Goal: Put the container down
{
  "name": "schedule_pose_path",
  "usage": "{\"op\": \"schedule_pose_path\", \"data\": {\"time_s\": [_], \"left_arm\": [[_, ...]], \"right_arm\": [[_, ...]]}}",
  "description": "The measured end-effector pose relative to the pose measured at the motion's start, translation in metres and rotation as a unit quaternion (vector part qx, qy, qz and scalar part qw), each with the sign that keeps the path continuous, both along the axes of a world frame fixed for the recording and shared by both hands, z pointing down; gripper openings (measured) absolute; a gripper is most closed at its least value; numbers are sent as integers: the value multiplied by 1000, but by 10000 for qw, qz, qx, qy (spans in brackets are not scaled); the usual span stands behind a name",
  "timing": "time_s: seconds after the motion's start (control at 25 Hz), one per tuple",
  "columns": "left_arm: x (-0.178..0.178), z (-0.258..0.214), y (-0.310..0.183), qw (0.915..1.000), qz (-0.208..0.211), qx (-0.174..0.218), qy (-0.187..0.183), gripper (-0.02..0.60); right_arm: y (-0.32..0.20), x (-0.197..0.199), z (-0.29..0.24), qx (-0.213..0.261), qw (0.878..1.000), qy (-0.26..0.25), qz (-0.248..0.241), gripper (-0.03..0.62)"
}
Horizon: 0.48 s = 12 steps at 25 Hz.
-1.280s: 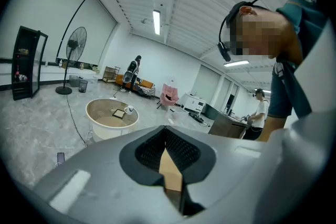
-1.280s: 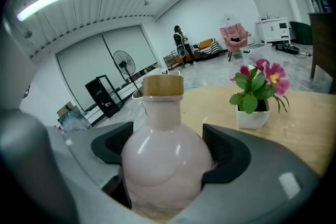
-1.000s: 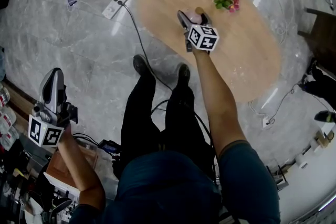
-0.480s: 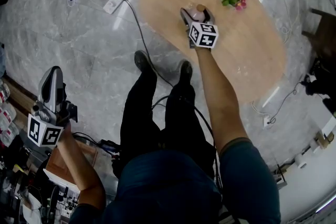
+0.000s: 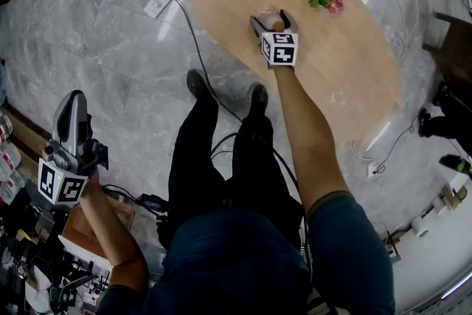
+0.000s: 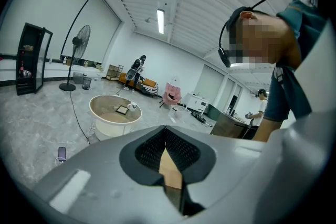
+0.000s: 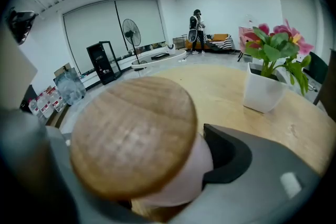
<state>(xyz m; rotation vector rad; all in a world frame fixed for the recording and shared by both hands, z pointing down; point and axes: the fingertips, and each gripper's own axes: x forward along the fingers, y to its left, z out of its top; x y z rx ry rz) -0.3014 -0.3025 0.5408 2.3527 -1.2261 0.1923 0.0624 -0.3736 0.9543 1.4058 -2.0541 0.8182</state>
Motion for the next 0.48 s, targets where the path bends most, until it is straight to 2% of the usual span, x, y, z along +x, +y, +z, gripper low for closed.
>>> {"op": "schedule_pose_path", "data": {"time_s": [0.28,0.48], "left_arm": [[3,-9,3,10000,-57,56,54,-3],[6,-25,7,9997,-112,184,94,-3]], "right_arm": [[6,-6,5,-335,9980,138,-516,414],[13,-2,-7,-394,9967,163,-696,414]]}}
